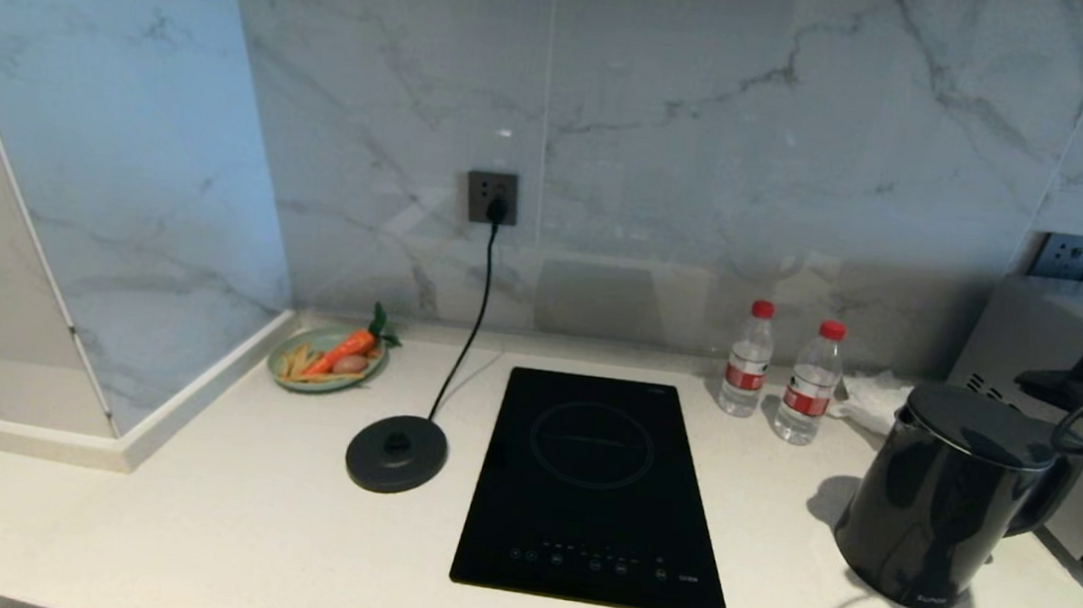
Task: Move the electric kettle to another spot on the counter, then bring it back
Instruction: Grab the kettle
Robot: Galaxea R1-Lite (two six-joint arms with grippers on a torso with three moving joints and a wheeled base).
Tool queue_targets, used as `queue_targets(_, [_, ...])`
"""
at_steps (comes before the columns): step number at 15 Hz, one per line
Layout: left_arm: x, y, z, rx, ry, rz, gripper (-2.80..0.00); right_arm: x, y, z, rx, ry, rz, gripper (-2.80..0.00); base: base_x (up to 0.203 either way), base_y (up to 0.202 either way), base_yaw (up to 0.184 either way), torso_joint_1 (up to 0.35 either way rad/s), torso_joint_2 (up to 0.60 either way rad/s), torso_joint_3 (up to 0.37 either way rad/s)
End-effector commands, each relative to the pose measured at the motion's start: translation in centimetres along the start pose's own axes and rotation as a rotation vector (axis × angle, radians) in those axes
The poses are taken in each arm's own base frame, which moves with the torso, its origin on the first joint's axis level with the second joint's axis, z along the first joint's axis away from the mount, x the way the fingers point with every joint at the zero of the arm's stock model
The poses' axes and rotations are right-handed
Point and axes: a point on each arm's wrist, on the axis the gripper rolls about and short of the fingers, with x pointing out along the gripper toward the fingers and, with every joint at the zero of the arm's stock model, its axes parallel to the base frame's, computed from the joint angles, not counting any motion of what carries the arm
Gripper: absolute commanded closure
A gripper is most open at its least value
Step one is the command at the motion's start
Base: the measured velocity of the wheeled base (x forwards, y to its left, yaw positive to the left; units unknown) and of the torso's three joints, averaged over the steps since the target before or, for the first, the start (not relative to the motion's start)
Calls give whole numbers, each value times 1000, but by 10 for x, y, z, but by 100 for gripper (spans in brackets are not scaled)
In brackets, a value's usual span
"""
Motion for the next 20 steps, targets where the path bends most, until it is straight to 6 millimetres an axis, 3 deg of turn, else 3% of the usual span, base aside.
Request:
queue_targets(1, [0, 0, 0, 0, 0, 2, 0, -32, 10, -7, -51, -18, -50, 0, 0, 0, 0, 0, 0, 0])
queue_targets(8, [0, 0, 0, 0, 1, 2, 0, -55, -10, -36, -155, -39, -247, 0, 0, 0, 0, 0, 0, 0])
queue_targets(12, [0, 0, 0, 0, -1, 0, 0, -55, -48, -46, -141, -1, -442, 0, 0, 0, 0, 0, 0, 0])
queue_targets(14, [0, 0, 0, 0, 1, 2, 0, -50, -77, -50, -113, 29, -524, 0, 0, 0, 0, 0, 0, 0])
queue_targets(17, [0, 0, 0, 0, 1, 2, 0, -46, -121, -43, -125, -34, -622, 0, 0, 0, 0, 0, 0, 0])
queue_targets(20, [0, 0, 0, 0, 1, 2, 0, -51, -148, -37, -162, -49, -601, 0, 0, 0, 0, 0, 0, 0])
